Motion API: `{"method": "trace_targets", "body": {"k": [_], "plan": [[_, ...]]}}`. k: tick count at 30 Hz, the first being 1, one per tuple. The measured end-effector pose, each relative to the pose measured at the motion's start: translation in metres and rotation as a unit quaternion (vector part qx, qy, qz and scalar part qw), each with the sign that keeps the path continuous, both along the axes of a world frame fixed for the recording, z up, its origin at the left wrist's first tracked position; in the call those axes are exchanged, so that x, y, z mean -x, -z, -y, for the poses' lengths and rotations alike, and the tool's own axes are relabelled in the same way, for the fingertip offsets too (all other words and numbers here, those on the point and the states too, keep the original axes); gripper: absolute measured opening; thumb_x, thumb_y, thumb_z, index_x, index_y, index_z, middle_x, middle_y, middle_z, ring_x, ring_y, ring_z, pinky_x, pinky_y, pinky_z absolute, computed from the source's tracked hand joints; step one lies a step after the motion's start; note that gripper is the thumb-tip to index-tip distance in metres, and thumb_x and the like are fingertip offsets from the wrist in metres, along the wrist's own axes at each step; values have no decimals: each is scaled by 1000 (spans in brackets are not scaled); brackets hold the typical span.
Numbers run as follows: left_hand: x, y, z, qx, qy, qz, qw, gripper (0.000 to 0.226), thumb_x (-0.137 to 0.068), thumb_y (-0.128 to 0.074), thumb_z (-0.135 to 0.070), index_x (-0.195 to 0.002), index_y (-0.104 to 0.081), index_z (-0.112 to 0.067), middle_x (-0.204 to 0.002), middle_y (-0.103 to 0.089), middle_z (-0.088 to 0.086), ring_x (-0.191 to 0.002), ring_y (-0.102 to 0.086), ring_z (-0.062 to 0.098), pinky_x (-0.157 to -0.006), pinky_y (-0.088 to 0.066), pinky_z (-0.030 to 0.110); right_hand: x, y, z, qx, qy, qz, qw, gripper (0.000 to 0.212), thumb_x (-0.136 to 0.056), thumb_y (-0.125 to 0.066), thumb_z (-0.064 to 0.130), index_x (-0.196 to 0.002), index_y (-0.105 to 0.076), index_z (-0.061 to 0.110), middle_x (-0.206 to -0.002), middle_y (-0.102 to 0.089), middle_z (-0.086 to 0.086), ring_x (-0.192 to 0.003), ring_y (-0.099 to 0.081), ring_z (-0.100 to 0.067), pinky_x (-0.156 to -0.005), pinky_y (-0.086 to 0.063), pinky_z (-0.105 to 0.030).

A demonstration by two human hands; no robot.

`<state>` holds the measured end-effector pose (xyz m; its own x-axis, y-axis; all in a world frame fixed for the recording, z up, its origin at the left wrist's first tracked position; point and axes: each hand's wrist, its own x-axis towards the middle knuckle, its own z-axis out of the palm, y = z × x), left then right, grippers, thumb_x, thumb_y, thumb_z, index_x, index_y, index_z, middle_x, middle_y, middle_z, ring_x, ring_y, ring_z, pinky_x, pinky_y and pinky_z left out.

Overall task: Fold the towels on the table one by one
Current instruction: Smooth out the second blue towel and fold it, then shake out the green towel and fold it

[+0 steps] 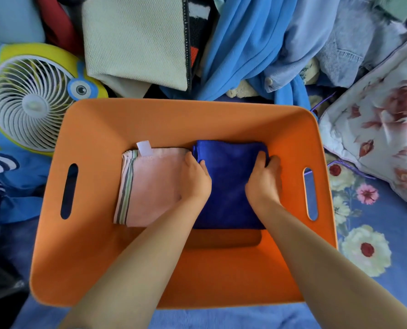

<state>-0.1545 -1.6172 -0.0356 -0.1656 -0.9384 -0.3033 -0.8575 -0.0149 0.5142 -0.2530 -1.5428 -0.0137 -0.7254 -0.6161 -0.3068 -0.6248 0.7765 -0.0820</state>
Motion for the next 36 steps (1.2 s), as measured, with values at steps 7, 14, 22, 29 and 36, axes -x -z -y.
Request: {"method": "trace_targets", "body": {"k": [7, 14, 22, 29, 36], "plan": [[-9, 15, -7, 186, 239, 32, 952, 48, -87, -57, -11, -133, -46, -4, -140, -45, 15, -132, -40, 33, -102, -39, 40, -2, 26, -9, -8, -74, 36, 997, 57, -98, -27, 21, -145, 0, 6, -155, 9, -10, -143, 8, -25, -117, -1, -37], [-10, 19, 2, 14, 287, 150, 946, 56, -98, -24, -39, -147, -9, -18, -157, -3, -1, -145, 1, 22, -116, -9, 42, 4, 20, -2, -74, -69, 88, 991, 60, -98, -23, 33, -145, 5, 7, -155, 15, -8, -143, 12, -23, -118, 0, -36], [-31, -76, 9, 37, 308, 208, 928, 45, -94, -42, -18, -137, -33, -9, -152, -20, 7, -143, -11, 23, -113, -19, 40, -8, -62, -8, -46, -107, 112, 987, 55, -97, -27, 30, -146, -6, 12, -156, 1, -8, -143, 5, -24, -116, -6, -39], [-47, -235, -8, 130, 334, 257, 897, 29, -90, -44, -13, -117, -56, -8, -124, -50, 10, -120, -42, 27, -93, -38, 37, -34, -204, -24, 54, -218, 41, 974, 49, -96, -32, 23, -143, -21, 13, -154, -11, -9, -143, -3, -25, -115, -8, -40], [-76, -379, -70, 239, 311, 256, 884, 32, -91, -43, -15, -119, -54, -9, -125, -49, 12, -121, -40, 29, -94, -38, 39, -70, -344, -77, 169, -278, -69, 943, 41, -91, -37, 13, -132, -39, 12, -137, -43, -7, -129, -33, -22, -106, -24, -36]]}}
